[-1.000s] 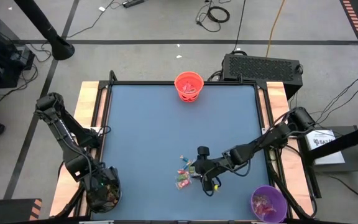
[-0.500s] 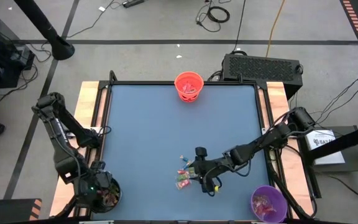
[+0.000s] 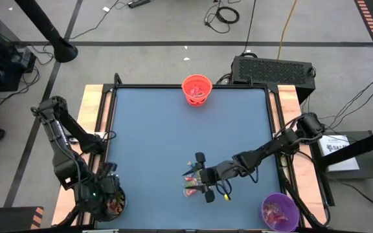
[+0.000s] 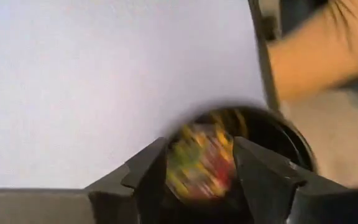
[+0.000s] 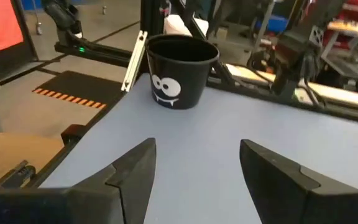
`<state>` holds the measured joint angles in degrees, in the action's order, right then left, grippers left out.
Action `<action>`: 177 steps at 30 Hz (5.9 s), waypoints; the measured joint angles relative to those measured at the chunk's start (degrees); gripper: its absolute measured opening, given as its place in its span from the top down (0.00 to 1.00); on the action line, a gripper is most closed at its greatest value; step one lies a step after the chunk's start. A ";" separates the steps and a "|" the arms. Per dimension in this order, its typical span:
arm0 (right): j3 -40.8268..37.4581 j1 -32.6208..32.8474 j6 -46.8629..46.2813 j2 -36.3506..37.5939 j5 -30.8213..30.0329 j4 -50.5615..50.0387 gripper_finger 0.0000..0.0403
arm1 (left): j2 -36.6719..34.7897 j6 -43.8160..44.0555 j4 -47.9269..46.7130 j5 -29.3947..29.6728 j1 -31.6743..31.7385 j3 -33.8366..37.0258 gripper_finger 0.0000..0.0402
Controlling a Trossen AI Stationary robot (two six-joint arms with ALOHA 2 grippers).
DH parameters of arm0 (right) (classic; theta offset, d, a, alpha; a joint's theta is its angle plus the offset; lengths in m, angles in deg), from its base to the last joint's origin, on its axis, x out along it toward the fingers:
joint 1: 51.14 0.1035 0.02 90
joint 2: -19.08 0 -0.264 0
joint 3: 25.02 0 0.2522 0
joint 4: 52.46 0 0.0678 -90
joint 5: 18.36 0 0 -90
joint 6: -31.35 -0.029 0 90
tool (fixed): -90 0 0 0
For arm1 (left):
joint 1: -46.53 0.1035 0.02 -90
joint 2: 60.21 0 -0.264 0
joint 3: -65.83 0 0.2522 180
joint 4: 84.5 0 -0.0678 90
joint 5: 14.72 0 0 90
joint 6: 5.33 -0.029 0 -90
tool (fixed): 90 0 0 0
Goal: Sort candy by brand, put in halloween buckets
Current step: Put the small green gummy into the purple bucket
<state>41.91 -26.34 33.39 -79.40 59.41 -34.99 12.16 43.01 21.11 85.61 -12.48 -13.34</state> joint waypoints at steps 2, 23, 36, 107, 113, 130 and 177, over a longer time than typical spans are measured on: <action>0.76 -0.12 -1.44 0.07 -0.08 -1.85 0.44 | -0.01 -5.44 0.07 5.41 1.63 -1.32 0.53; 18.63 0.45 -12.50 0.14 -1.14 -53.18 0.44 | -0.01 -48.71 14.02 27.12 18.37 -3.75 0.53; 17.62 0.39 -17.98 0.20 2.51 -56.92 0.44 | 0.06 -42.07 20.51 24.89 26.98 -1.48 0.53; 11.93 4.41 -10.01 0.41 -27.68 -40.84 1.00 | 8.64 -50.20 20.97 6.14 35.05 -0.67 0.64; 12.02 8.33 3.20 7.12 -52.27 -41.21 1.00 | 8.64 -50.20 21.30 6.18 35.05 -0.67 0.64; 11.98 13.78 -5.66 17.40 -49.06 -49.12 1.00 | 8.64 -50.17 22.53 6.25 35.05 -0.67 0.64; 11.98 45.46 -112.05 21.98 14.38 -90.09 0.80 | 8.64 -50.28 25.80 6.42 35.05 -0.67 0.64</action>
<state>53.89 19.12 -78.65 -57.42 73.79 -125.08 20.80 -7.27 46.91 92.03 22.57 -14.01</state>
